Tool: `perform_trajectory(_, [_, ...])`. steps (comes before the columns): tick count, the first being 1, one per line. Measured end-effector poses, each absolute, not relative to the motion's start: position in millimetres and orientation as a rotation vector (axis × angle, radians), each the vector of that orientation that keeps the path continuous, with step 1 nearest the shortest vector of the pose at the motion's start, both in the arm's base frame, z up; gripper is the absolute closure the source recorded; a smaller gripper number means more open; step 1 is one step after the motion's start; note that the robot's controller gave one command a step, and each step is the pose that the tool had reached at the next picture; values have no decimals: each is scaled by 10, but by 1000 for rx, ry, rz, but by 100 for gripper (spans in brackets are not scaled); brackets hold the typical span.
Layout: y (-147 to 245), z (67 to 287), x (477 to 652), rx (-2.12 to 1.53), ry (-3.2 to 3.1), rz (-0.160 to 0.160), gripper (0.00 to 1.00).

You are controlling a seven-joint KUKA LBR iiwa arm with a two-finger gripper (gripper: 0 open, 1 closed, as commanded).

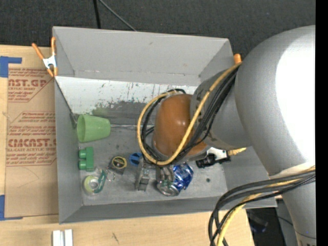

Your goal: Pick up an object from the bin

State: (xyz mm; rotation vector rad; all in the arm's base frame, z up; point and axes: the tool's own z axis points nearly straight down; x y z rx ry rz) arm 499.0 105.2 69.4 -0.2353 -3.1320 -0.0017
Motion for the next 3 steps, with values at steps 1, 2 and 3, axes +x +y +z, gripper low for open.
perform_trajectory(1, [1052,694,4990,-235,-3132,-2,0])
perform_trajectory(2, [798,1518,5061,75,-3145,0,0])
perform_trajectory(3, [574,887,5158,30,-3136,1,0])
